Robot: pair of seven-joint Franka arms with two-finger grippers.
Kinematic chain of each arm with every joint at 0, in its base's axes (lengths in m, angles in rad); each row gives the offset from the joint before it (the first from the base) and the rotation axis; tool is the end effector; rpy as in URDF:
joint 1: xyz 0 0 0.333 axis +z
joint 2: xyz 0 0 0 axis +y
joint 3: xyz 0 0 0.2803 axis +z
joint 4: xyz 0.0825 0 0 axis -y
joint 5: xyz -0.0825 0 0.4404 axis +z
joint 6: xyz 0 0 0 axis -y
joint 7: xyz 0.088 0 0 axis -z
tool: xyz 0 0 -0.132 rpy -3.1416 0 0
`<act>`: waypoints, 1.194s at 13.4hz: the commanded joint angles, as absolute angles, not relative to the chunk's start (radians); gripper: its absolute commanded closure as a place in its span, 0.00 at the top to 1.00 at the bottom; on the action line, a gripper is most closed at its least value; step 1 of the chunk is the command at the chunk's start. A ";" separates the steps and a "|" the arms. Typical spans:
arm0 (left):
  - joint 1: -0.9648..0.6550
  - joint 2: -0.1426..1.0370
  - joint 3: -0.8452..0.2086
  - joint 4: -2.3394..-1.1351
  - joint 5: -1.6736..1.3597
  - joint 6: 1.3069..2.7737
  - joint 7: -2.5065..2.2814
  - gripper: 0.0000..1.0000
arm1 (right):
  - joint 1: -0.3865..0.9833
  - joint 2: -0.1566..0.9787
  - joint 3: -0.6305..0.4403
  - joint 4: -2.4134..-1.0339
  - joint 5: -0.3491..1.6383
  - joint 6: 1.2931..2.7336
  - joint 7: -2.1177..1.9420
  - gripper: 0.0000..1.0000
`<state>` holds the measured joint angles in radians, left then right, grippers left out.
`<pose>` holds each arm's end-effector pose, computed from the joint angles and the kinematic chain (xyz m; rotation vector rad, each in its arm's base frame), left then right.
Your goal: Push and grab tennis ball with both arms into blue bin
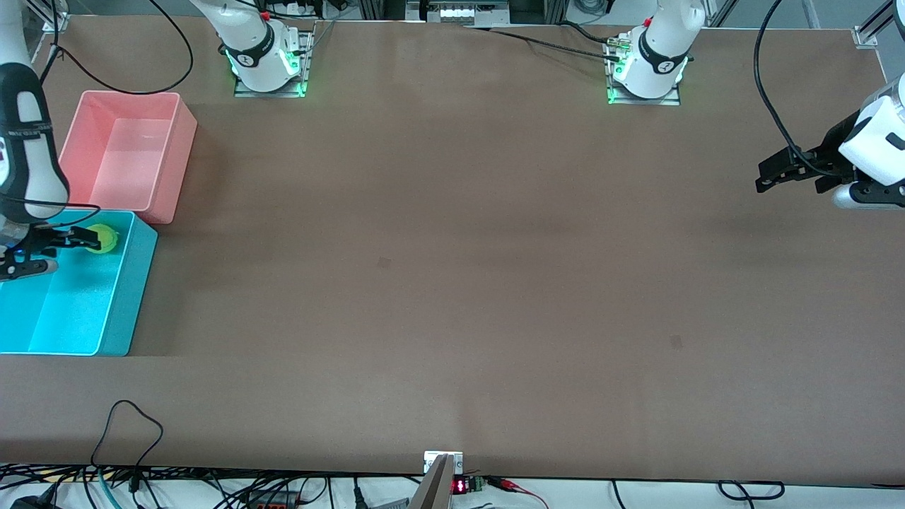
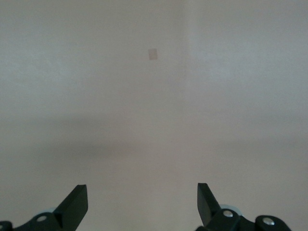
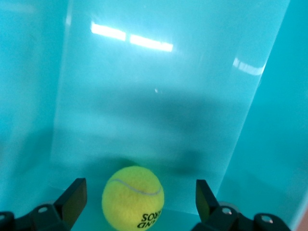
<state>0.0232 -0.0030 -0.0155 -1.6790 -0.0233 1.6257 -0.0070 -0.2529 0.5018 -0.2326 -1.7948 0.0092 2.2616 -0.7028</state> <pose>0.6095 0.0017 0.5131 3.1173 0.0258 -0.0784 0.5996 -0.3136 0.1821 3.0434 0.3637 -0.1173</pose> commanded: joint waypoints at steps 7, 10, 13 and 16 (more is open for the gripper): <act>0.029 -0.006 -0.018 -1.663 -0.029 1.575 -0.003 1.00 | -0.170 0.120 -0.040 -1.746 -0.001 1.825 -0.491 1.00; 0.031 -0.006 -0.018 -1.663 -0.032 1.577 -0.002 1.00 | -0.129 0.042 0.037 -1.709 -0.002 1.668 -0.212 1.00; 0.032 -0.005 -0.009 -1.663 -0.037 1.578 -0.002 1.00 | -0.051 0.035 0.035 -1.616 0.005 1.540 -0.088 1.00; 0.032 -0.006 -0.009 -1.663 -0.037 1.577 -0.002 1.00 | -0.002 0.040 0.028 -1.591 -0.002 1.514 -0.041 1.00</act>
